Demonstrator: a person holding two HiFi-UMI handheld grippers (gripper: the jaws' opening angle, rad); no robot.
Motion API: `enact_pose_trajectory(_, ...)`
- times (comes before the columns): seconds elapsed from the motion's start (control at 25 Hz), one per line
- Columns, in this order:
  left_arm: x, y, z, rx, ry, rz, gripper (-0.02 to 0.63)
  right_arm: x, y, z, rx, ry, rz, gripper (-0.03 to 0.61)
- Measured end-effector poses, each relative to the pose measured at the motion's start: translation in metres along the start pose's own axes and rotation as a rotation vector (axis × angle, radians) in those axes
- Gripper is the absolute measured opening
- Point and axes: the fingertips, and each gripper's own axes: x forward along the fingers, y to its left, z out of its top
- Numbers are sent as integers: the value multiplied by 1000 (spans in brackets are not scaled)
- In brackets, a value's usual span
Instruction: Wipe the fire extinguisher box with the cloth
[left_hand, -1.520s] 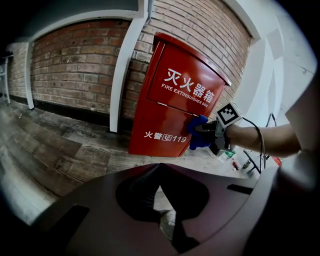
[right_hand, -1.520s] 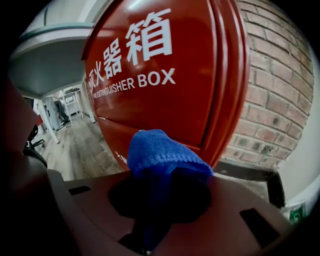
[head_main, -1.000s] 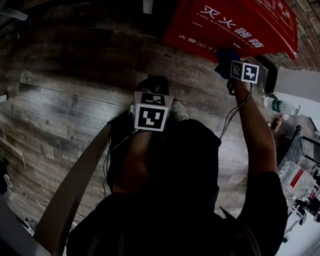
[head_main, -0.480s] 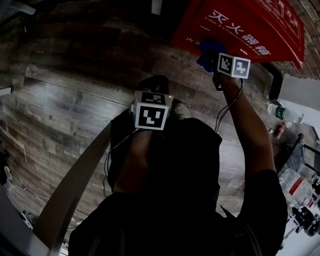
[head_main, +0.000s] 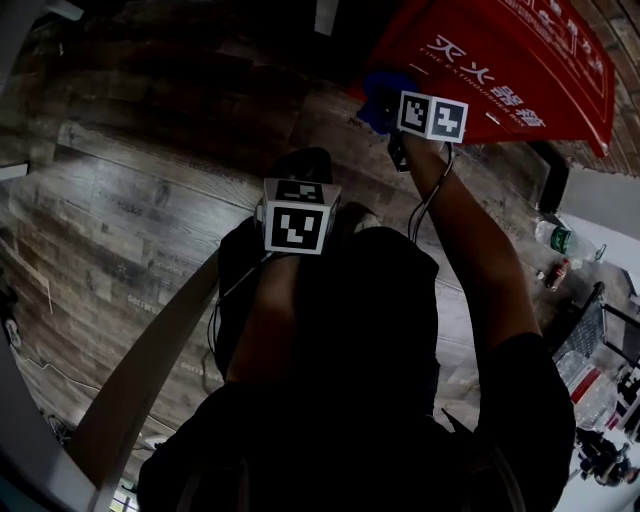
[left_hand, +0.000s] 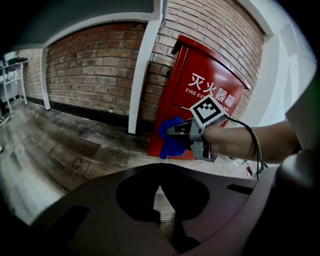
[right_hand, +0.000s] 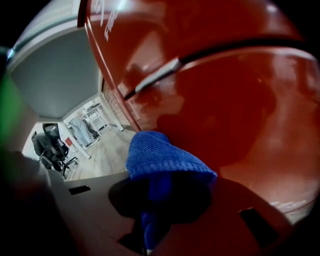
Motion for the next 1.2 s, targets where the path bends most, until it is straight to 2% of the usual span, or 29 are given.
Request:
enact_pose_trajectory(0.36, -2, 18, -7, -16, 19, 41, 5, 58, 21, -15, 5, 60, -13, 97)
enact_pose_trajectory(0.52, -8, 29, -11, -45, 29, 61, 5, 71, 13, -30, -33, 85, -37, 97)
enact_pose_trajectory(0.68, -6, 27, -12, -73, 29, 39, 5, 73, -6, -47, -85, 104, -101, 97)
enact_pose_trajectory(0.96, 8, 7, -10, -38, 45, -5, 5, 46, -47, -62, 12, 66, -122, 97)
enact_pose_trajectory(1.08, 14, -4, -10, -32, 53, -32, 5, 19, -67, -62, 98, 26, -125, 97)
enact_pose_trajectory(1.2, 20, -13, -7, -23, 53, -57, 5, -14, -90, -63, 130, -8, -149, 97)
